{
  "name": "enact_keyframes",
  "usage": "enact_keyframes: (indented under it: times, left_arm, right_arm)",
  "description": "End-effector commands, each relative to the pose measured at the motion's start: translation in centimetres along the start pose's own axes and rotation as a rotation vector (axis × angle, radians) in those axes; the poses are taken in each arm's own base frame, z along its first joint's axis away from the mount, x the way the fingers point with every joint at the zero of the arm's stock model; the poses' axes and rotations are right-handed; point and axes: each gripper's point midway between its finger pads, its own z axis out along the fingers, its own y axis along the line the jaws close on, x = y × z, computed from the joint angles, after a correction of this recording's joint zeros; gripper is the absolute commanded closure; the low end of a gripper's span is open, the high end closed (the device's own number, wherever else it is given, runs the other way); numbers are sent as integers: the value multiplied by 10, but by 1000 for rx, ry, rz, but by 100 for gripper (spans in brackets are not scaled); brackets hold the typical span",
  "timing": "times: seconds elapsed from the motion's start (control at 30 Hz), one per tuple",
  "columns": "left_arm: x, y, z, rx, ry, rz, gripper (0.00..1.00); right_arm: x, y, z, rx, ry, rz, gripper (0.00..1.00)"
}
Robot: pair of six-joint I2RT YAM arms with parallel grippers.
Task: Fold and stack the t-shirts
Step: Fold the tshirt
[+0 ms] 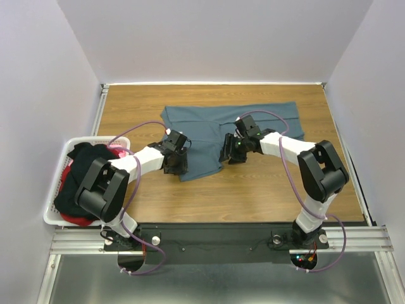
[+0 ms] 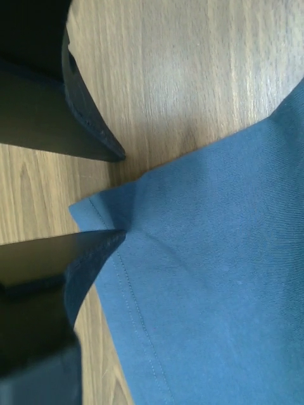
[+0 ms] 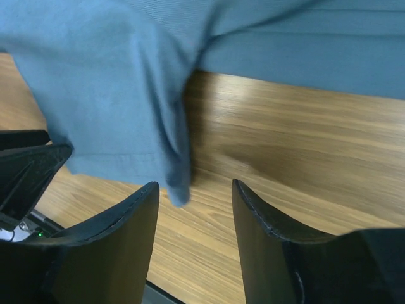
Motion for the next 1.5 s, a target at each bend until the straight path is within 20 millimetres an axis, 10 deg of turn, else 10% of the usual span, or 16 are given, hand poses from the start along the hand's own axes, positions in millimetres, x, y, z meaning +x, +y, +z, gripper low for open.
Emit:
enact_keyframes:
  times: [0.0,0.53,0.77,1.47]
  left_arm:
    - [15,2,5,-7,30,-8,45]
    - [37,9,6,-14,70,-2,79]
    - [15,4,-8,-15,14,1,100]
    - [-196,-15,-45,13,-338,44,100]
  right_arm:
    - [-18,37,0,-93,-53,-45,46]
    - [10,28,18,-60,15,-49,65]
    - [2,33,13,-67,-13,-70,99]
    - [-132,69,-13,-111,-277,-18,99]
